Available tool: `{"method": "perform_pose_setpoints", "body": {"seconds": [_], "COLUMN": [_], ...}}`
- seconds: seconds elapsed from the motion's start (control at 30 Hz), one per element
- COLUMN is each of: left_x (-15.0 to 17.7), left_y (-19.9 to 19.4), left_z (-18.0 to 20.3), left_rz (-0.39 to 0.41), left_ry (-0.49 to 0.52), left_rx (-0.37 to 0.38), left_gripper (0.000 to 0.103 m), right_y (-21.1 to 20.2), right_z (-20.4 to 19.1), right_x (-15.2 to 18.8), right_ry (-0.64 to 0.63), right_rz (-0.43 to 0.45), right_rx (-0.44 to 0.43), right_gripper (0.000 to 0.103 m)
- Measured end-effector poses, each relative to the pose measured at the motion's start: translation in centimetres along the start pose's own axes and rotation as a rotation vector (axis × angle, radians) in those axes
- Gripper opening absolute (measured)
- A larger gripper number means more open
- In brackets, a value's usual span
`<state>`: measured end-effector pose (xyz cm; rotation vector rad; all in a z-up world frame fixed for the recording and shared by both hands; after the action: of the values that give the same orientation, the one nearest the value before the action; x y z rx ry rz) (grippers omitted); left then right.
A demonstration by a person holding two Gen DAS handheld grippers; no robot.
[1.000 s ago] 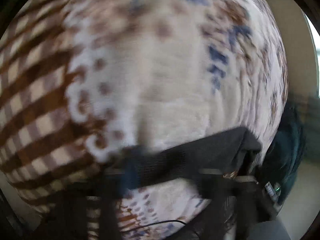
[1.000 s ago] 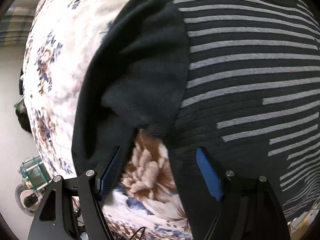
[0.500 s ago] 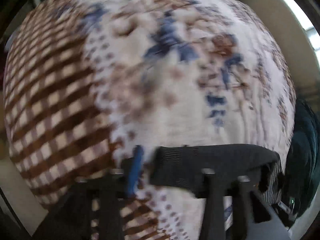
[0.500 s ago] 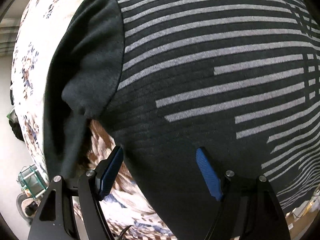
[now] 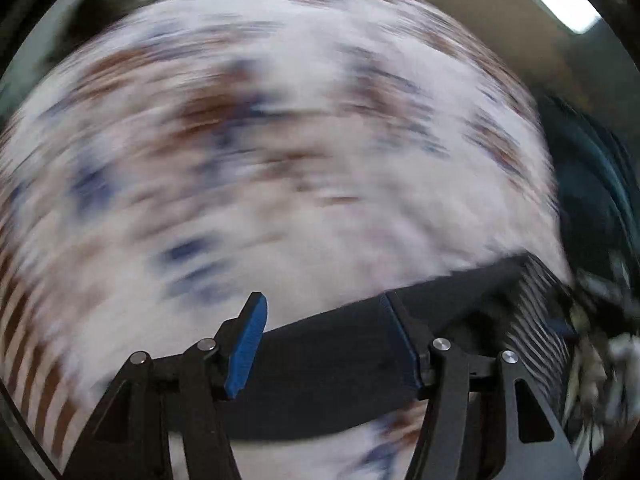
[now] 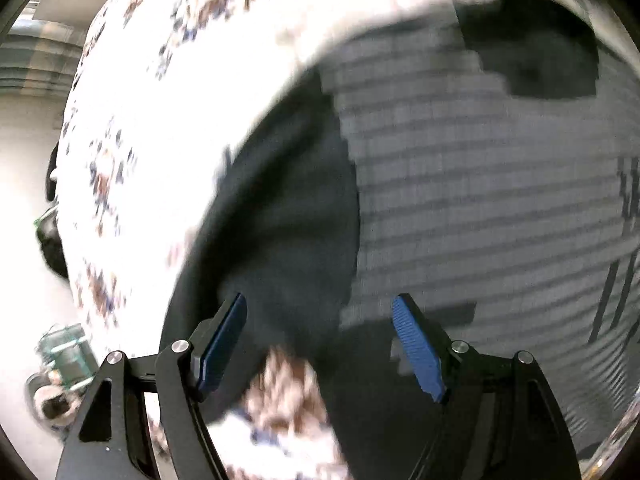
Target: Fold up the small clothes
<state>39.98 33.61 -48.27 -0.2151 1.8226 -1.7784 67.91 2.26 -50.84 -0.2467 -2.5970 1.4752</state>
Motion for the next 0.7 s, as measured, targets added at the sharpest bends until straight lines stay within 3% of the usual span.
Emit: {"method": "perform_pose_setpoints", "body": {"seconds": [0.1, 0.2, 0.3, 0.4, 0.57, 0.7], "left_x": [-1.8, -2.3, -1.6, -2.6, -4.8, -1.6], "left_y": [2.5, 6.5, 9.5, 11.8, 10.6, 5.6], "left_z": [9.1, 16.9, 21.8, 23.1, 20.1, 11.4], "left_rz": [-0.046, -0.118, -0.167, -0.1, -0.202, -0.278], "left_ry": [0.23, 0.465, 0.648, 0.761, 0.558, 0.174], "left_rx": [0.116, 0.134, 0.118, -0.016, 0.112, 0.225], "left_gripper": [0.057, 0.057, 0.057, 0.059, 0.059, 0.057], "right_y": [-0.8, -2.0, -2.8, -3.0, -2.7, -2.3], "right_z": [1.3, 3.4, 6.4, 9.3, 11.4, 10.4], "right_x": [-3.9, -5.6, -5.1, -3.8, -1.3, 1.2], "right_ry": [-0.008, 0.028, 0.079, 0.121, 0.134, 0.128], "right_rz": [0.043, 0.07, 0.062, 0.036, -0.022, -0.056], "right_rx": [0.043, 0.055, 0.046, 0.054, 0.041, -0.032], "right_gripper": [0.078, 0.078, 0.078, 0.078, 0.078, 0.078]}}
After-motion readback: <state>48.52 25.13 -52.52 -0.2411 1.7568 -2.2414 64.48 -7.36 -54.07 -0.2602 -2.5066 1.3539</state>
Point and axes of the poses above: each gripper's, at about its wrist camera, not at the fingertips, and y roughly the way its jaws point, z to its right, x to its underside, the point moved 4 cm from there along y, roughly the way its jaws point, and after that the axes turned 15 degrees about -x, right-handed, at the moved point
